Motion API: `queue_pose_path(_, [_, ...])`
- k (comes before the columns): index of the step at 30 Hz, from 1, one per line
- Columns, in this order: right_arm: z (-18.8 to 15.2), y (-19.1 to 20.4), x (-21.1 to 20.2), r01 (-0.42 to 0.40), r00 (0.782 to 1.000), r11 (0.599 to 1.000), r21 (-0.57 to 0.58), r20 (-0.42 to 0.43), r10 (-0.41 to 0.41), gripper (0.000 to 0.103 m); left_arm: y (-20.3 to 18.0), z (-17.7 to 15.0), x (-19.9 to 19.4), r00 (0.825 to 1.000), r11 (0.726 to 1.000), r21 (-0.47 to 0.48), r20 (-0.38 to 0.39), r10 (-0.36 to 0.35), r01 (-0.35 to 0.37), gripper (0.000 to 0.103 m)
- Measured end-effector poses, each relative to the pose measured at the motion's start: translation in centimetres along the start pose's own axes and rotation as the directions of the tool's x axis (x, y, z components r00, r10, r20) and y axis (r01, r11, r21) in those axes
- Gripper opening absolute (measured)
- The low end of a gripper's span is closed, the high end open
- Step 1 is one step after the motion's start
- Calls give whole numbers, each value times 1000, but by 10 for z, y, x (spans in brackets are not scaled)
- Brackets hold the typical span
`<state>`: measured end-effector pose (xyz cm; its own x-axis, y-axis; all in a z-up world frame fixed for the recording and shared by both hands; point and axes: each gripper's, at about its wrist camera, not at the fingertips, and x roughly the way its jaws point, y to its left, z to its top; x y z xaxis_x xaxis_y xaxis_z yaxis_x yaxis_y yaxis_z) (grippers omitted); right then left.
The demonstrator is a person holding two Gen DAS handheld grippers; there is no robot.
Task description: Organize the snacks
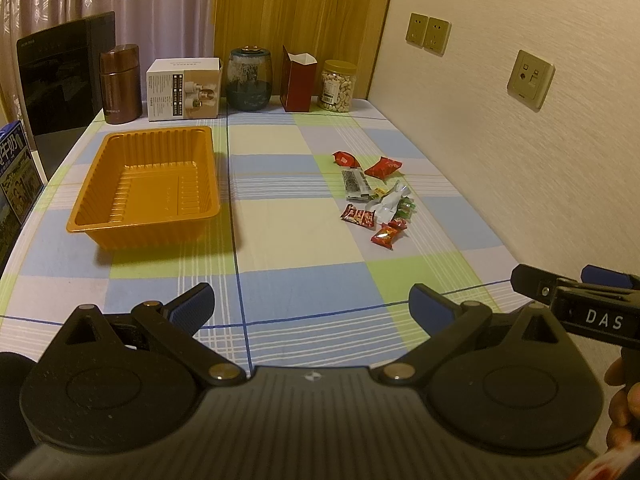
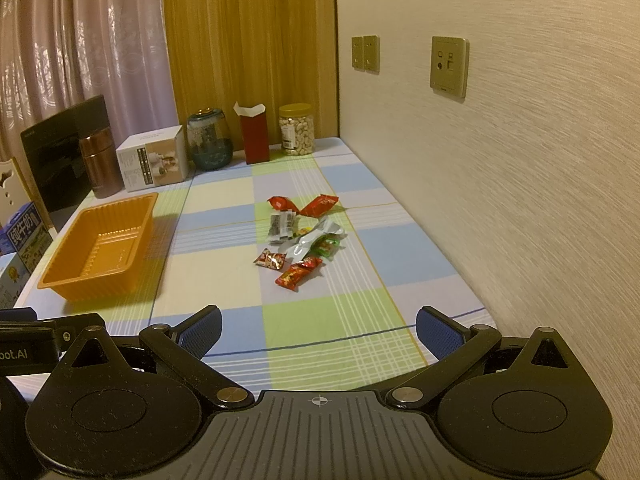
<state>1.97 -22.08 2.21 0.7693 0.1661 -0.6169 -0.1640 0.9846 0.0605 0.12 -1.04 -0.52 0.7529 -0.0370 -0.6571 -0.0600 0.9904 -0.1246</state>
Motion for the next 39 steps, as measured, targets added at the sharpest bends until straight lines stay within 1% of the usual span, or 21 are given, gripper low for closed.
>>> queue_pose_path(4, [0, 0, 0, 0, 1000, 1000, 1, 1, 0, 102, 1, -1, 0, 1000, 1000, -4, 0, -3, 3, 103])
queue_pose_path(6, [-1, -3, 1, 4, 1000, 1000, 6, 1, -4, 102, 2, 0, 2, 1000, 1000, -10, -1, -16, 16, 103])
queue_pose_path(12, [-3, -12, 11, 21, 1000, 999, 25, 10, -21, 102, 8, 4, 13, 1000, 1000, -21, 2, -20, 20, 103])
queue_pose_path(19, [3, -20, 31, 39, 999, 998, 47, 27, -40, 102, 22, 17, 48, 1000, 999, -36, -13, -26, 26, 103])
queue_pose_path(28, [17, -22, 74, 30, 999, 999, 35, 27, -31, 102, 28, 36, 101, 999, 999, 15, -18, -42, 42, 102])
queue_pose_path(30, [18, -21, 90, 20, 1000, 999, 33, 18, -20, 99, 28, 42, 116, 998, 998, 31, -23, -50, 51, 102])
queue_pose_path(32, [20, -21, 107, 6, 1000, 999, 37, 2, -6, 90, 29, 46, 130, 998, 997, 46, -29, -62, 64, 102])
queue_pose_path(33, [20, -21, 116, 0, 1000, 999, 39, -6, 0, 89, 30, 48, 137, 997, 996, 58, -32, -70, 72, 102])
queue_pose_path(35, [20, -19, 134, -14, 1000, 999, 41, -19, 15, 83, 31, 53, 153, 996, 993, 85, -40, -80, 84, 100])
queue_pose_path(36, [20, -18, 143, -18, 999, 999, 40, -26, 19, 81, 31, 55, 160, 995, 991, 97, -46, -85, 89, 98])
queue_pose_path(38, [20, -15, 160, -31, 999, 999, 44, -39, 33, 75, 31, 59, 175, 993, 987, 118, -57, -100, 106, 97])
queue_pose_path(39, [19, -14, 168, -36, 998, 998, 48, -44, 39, 73, 30, 61, 183, 992, 985, 129, -60, -107, 114, 97])
